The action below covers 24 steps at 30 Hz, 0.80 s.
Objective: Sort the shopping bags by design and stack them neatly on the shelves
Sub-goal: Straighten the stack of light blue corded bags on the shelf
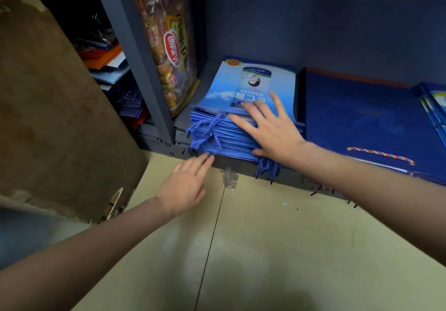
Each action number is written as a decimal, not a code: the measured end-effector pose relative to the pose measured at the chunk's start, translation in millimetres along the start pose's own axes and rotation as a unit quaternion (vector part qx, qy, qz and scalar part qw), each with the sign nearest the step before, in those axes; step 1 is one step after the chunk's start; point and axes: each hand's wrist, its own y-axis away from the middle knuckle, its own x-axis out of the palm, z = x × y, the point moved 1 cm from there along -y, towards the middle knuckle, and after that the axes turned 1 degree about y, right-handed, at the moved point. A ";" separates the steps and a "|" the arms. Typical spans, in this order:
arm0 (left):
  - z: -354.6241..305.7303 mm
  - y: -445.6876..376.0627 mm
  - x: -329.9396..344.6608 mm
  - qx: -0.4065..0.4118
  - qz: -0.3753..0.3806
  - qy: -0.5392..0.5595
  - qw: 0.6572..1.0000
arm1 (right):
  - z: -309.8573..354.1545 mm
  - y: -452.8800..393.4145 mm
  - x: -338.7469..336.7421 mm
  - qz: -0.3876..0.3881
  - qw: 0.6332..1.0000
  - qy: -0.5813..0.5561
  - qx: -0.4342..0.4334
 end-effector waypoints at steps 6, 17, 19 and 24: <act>13.4 -7.5 -19.1 0.163 -0.148 -0.081 0.972 | -1.3 16.1 -2.2 -0.036 0.998 -0.054 -0.020; 0.1 -52.6 -42.1 -0.238 -0.123 0.095 0.959 | 12.0 22.1 -6.9 -0.056 0.994 -0.087 0.046; -0.5 -54.4 -37.5 -0.258 -0.113 0.098 0.954 | 17.3 15.3 -1.5 -0.012 0.994 -0.068 0.087; 12.0 -64.1 -38.7 -0.291 -0.089 0.315 0.899 | 28.3 -9.8 1.4 0.027 0.994 -0.079 0.076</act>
